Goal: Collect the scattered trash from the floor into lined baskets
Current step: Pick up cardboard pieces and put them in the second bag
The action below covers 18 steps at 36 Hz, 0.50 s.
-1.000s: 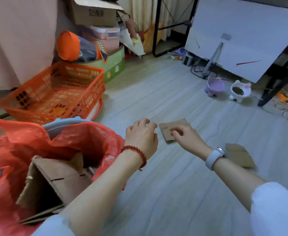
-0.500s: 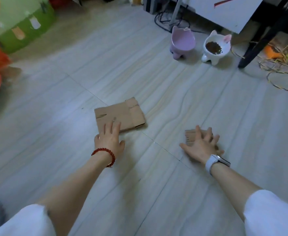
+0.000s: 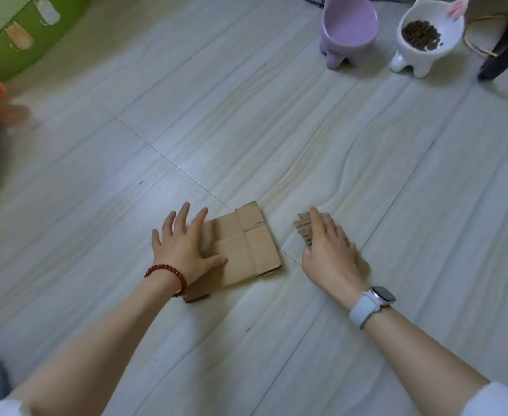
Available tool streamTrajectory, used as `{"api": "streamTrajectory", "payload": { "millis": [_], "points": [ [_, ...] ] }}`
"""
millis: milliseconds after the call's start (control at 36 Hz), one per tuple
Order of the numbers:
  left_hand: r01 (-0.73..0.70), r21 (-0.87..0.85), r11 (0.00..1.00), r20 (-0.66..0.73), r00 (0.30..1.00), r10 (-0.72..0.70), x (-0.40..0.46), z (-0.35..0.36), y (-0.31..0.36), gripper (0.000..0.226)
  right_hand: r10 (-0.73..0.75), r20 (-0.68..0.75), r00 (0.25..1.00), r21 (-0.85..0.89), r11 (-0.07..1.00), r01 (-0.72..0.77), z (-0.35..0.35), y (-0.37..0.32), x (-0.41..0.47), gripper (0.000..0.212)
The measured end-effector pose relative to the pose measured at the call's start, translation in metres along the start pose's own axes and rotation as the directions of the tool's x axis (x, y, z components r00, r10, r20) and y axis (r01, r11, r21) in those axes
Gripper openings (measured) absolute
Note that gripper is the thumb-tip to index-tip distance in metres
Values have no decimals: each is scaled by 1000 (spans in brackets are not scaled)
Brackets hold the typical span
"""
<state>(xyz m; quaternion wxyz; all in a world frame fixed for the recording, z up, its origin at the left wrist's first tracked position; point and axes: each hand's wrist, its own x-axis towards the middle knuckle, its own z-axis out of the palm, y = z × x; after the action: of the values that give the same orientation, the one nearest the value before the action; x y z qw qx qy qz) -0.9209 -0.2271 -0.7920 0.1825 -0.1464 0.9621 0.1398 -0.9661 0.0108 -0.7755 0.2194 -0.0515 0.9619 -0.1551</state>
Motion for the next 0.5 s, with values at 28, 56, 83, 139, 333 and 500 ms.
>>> {"api": "streamTrajectory", "payload": {
  "millis": [28, 56, 83, 139, 333, 500],
  "points": [
    [59, -18, 998, 115, 992, -56, 5, -4, 0, 108, -3, 7, 1000, 21, 1000, 3, -4, -1, -2, 70],
    [76, -21, 997, 201, 977, -70, 9, -8, 1, 117, -3, 16, 1000, 30, 1000, 3, -7, -2, -4, 68],
    [68, -22, 997, 245, 967, -61, 12, -10, 3, 120, -4, 27, 1000, 31, 1000, 3, -10, -3, -6, 66],
    [39, -8, 999, 240, 970, -36, 11, -11, 9, 114, -24, 24, 999, 32, 999, 23, -13, -4, -10, 62],
    [81, 79, 994, 277, 956, -100, -21, -1, 20, 76, -137, -40, 990, 91, 986, 140, -7, -22, -32, 51],
    [158, -224, 962, 182, 976, -118, -68, -23, 3, 40, -119, -137, 983, 160, 977, 140, -8, -45, -68, 42]
  ]
}}
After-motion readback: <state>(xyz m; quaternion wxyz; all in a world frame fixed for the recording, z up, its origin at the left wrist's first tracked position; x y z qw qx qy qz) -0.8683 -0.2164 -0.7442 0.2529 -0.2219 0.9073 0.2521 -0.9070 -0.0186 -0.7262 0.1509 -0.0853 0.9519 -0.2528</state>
